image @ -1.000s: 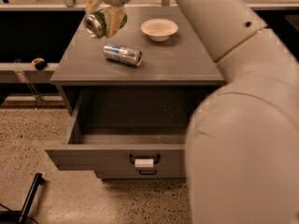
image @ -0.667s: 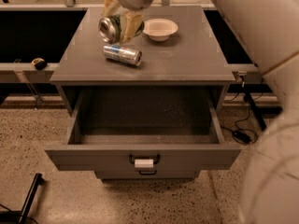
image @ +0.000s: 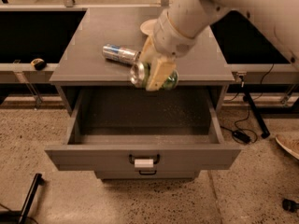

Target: Place green can into top drawer

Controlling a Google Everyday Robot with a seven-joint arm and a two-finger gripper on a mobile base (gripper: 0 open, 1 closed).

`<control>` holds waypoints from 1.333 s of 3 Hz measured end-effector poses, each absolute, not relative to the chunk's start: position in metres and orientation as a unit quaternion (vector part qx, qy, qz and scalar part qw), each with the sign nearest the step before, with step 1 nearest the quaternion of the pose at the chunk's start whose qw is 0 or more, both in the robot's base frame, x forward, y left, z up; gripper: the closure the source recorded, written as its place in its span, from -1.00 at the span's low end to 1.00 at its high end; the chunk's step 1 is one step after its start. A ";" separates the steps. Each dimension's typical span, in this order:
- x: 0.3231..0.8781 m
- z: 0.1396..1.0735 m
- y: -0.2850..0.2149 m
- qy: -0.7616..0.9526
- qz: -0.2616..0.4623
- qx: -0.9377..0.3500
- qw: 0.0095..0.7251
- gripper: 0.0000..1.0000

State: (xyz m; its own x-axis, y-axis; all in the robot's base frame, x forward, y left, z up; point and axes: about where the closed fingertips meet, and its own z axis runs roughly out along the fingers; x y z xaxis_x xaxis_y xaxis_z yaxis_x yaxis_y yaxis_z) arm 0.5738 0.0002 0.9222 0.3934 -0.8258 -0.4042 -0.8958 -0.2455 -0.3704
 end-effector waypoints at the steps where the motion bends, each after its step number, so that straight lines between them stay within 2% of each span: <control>1: 0.558 0.869 -0.025 0.600 0.089 -0.759 0.235 1.00; 3: 0.563 0.839 -0.019 0.604 0.105 -0.756 0.227 1.00; 4: 0.580 0.782 -0.009 0.618 0.114 -0.743 0.231 1.00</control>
Offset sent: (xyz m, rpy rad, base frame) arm -0.0151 -0.0240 -0.0512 -0.0295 0.1181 -0.0891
